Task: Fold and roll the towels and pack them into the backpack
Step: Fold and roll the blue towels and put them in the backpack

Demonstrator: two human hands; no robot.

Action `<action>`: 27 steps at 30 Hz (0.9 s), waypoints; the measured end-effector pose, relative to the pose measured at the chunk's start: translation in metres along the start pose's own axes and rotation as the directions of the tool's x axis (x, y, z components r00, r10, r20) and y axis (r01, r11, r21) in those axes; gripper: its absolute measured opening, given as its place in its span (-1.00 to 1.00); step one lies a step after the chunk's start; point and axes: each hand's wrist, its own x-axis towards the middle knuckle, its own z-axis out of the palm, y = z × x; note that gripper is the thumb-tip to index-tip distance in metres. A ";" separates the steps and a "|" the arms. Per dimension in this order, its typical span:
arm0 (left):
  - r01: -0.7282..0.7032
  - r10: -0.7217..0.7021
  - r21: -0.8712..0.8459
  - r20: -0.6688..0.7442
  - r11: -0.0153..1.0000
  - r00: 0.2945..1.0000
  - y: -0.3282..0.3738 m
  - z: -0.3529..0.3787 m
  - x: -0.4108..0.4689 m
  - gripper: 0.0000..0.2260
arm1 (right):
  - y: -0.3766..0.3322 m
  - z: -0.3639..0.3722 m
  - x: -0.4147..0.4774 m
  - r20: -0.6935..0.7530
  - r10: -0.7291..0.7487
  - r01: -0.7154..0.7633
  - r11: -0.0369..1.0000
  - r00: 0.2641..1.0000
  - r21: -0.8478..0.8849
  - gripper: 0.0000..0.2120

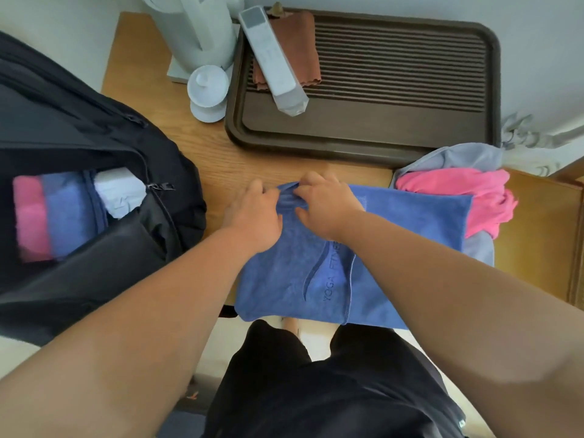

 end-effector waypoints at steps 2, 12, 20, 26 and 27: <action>-0.014 0.013 0.027 0.043 1.000 0.999 -0.001 -0.005 0.007 -0.66 | 0.000 0.003 0.001 -0.019 -0.027 0.027 1.000 0.999 -0.002 -0.62; -0.131 0.120 0.090 0.117 0.987 0.986 -0.002 -0.024 0.027 -0.88 | 0.004 0.004 0.010 -0.017 0.048 -0.049 0.998 0.999 -0.026 -0.69; -0.098 0.103 0.218 -0.011 0.971 0.995 -0.006 -0.025 0.023 -0.85 | 0.003 0.002 0.006 -0.053 0.033 -0.034 0.999 0.998 -0.006 -0.76; -0.199 0.187 0.117 0.107 0.973 0.977 -0.010 -0.026 0.029 -0.81 | 0.004 0.003 0.003 -0.090 0.024 -0.014 0.995 0.996 0.100 -0.87; -0.248 0.232 0.138 0.121 0.959 0.965 -0.011 -0.027 0.030 -0.81 | 0.006 0.001 0.003 -0.092 0.037 -0.022 0.988 0.995 0.153 -0.90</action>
